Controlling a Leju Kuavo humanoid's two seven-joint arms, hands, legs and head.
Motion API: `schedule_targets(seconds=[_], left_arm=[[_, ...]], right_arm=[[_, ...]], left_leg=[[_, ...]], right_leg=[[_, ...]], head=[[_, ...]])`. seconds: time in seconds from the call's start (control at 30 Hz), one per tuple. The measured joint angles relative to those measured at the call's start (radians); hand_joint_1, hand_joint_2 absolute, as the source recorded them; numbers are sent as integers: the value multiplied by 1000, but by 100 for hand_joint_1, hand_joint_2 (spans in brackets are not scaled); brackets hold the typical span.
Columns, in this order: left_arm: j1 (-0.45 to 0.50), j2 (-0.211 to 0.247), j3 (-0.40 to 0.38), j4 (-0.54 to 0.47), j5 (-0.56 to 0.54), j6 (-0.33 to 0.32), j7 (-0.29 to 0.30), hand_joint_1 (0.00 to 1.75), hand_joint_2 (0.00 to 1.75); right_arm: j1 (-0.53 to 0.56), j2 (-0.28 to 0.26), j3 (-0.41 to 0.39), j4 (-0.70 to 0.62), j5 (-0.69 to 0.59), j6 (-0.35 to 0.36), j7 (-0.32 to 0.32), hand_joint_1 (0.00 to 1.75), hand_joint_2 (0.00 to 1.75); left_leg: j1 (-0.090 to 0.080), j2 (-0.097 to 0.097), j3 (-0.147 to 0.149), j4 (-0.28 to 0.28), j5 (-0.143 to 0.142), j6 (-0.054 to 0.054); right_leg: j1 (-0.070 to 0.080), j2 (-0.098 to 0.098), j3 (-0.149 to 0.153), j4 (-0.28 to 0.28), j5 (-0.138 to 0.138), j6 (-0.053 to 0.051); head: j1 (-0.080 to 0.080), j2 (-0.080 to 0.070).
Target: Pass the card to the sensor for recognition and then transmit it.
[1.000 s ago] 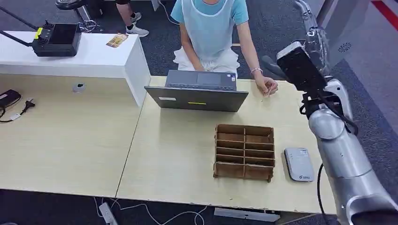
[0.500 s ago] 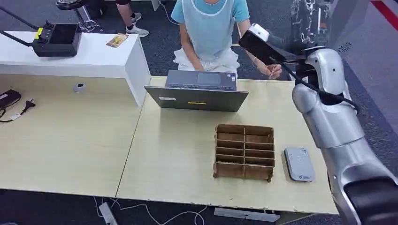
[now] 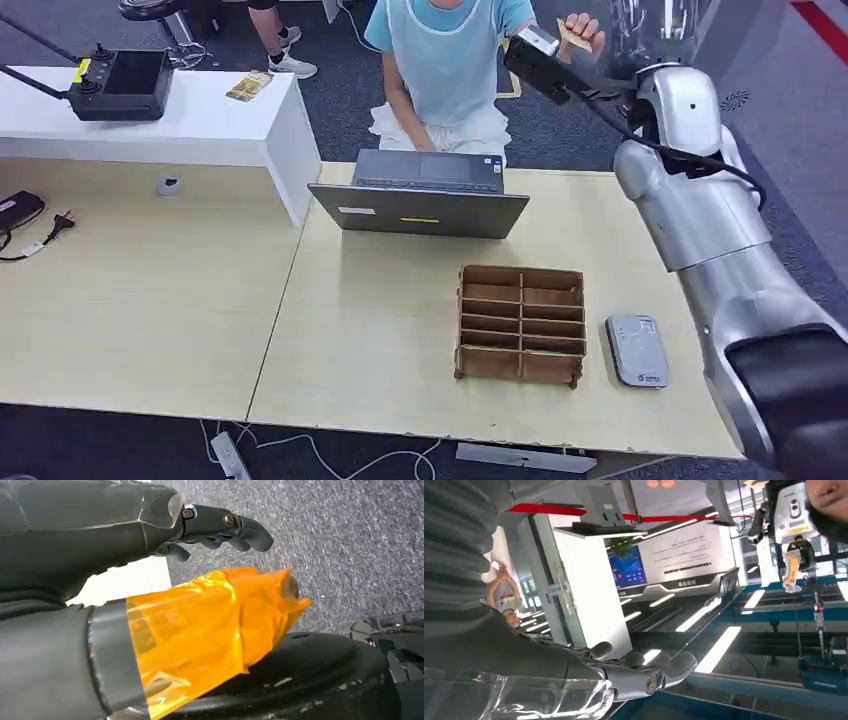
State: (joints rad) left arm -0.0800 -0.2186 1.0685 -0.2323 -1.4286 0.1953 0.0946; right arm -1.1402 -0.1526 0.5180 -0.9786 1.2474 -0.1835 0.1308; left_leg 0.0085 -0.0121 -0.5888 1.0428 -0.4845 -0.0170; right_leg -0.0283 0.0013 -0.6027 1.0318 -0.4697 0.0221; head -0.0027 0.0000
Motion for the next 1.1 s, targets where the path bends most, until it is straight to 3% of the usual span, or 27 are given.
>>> schedule_targets(seconds=[0.4,0.77,0.8,0.83,0.87,0.9,1.1], left_arm=[[0,0,-6,0,-1,-5,0,0,0],[0,0,-8,0,0,-7,0,0,0],[0,0,-8,0,1,-7,0,0,0],[0,0,-8,0,1,-7,0,0,0],[0,0,-8,0,1,-7,0,0,0],[0,0,-8,0,0,-7,0,0,0],[1,-2,-13,0,-5,-7,2,0,0]], right_arm=[[-79,31,22,219,54,32,39,0,175],[-100,36,21,335,62,30,67,0,175],[-100,36,21,339,63,29,67,17,175],[-100,36,21,344,63,30,67,17,175],[-101,36,21,348,63,30,67,155,175],[-102,36,21,351,63,30,67,175,175],[-107,37,21,366,68,35,66,175,175]], left_leg=[[0,0,0,0,0,0],[0,0,0,0,0,0],[0,0,0,0,0,0],[0,0,0,0,0,0],[0,0,0,0,0,0],[0,0,0,0,0,0],[0,0,0,0,0,0]], right_leg=[[0,0,0,0,0,0],[0,0,0,0,0,0],[0,0,0,0,0,0],[0,0,0,0,0,0],[0,0,0,0,0,0],[0,0,0,0,0,0],[0,0,0,0,0,0]], head=[[0,0],[0,0],[0,0],[0,0],[0,0],[0,0],[0,0]])
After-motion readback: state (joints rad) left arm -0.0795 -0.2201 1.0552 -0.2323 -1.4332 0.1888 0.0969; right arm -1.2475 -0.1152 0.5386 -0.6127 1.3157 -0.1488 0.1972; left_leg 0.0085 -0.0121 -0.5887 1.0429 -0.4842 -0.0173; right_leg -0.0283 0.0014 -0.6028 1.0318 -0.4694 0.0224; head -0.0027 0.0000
